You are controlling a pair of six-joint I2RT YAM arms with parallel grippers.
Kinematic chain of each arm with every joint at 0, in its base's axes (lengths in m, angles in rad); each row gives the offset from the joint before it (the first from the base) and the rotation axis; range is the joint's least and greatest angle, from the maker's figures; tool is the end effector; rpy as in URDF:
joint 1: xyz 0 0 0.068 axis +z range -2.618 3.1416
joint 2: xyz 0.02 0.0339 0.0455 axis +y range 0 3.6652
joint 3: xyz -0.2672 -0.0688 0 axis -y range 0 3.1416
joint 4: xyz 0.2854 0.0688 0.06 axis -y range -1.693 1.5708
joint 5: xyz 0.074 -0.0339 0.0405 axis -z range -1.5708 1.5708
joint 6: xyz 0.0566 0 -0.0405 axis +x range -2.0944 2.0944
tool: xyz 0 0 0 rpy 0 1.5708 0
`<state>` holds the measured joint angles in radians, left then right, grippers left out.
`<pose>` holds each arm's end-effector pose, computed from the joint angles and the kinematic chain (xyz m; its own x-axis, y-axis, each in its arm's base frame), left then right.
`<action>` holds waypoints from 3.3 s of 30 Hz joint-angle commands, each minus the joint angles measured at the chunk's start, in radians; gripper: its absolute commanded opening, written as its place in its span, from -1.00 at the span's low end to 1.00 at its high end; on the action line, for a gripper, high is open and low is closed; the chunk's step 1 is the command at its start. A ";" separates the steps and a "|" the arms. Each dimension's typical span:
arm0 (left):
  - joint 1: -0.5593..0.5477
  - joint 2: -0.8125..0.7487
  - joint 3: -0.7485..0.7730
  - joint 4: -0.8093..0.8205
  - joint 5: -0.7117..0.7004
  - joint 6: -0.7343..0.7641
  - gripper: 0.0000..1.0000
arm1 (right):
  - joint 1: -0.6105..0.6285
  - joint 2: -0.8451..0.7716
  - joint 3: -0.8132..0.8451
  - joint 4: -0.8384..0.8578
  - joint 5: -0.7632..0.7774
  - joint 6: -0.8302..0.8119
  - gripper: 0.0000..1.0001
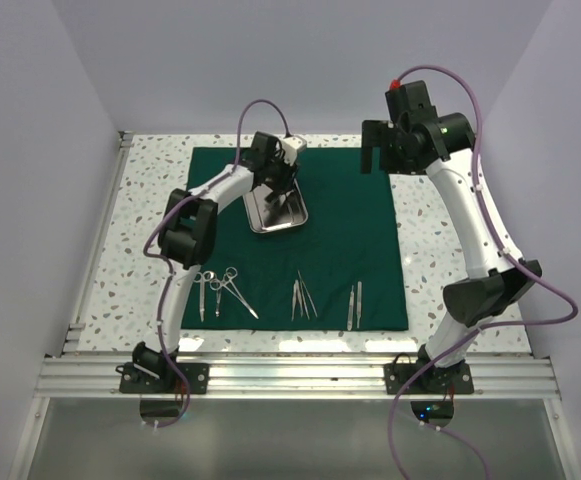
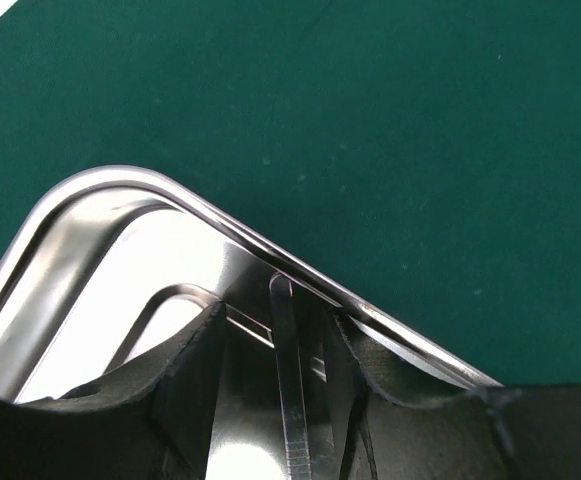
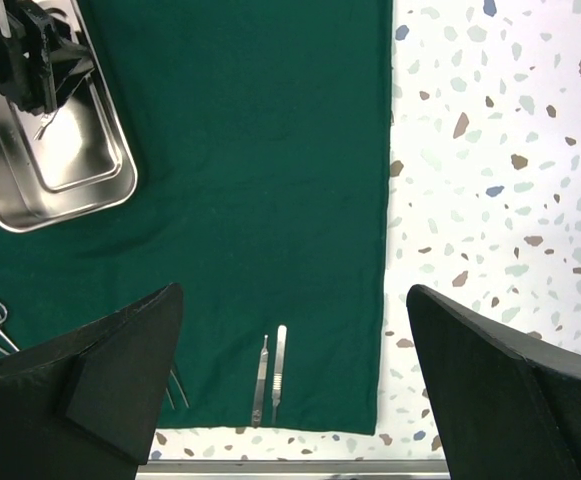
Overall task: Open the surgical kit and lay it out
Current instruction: Pick up the medical item from the container, then place the medical item in the surgical kit.
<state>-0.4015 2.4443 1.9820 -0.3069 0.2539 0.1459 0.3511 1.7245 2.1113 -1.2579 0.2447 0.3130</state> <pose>0.5463 -0.2474 0.1219 -0.5543 0.3882 -0.7362 0.6317 0.7722 -0.0684 0.3668 0.1197 0.4422 -0.7411 0.0467 -0.6698 0.0431 0.9988 0.0220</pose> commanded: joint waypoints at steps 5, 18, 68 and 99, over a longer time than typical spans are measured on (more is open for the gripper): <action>-0.005 0.042 -0.081 -0.150 0.041 0.070 -0.16 | -0.008 0.006 0.035 -0.014 -0.001 -0.003 0.97; -0.057 0.131 -0.017 -0.219 -0.053 0.044 -0.33 | -0.008 -0.036 0.010 -0.032 -0.004 0.003 0.97; 0.061 -0.080 0.288 -0.367 -0.269 -0.304 -1.00 | -0.011 -0.092 -0.023 0.028 -0.085 0.049 0.97; -0.637 -0.651 -0.411 -0.241 -0.689 -1.330 -1.00 | -0.009 -0.597 -0.395 0.107 -0.162 0.149 0.97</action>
<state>-0.9939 1.7618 1.6104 -0.5751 -0.3050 -1.0012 0.3454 1.1614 1.6981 -1.1187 0.0792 0.4519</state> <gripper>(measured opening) 0.020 0.986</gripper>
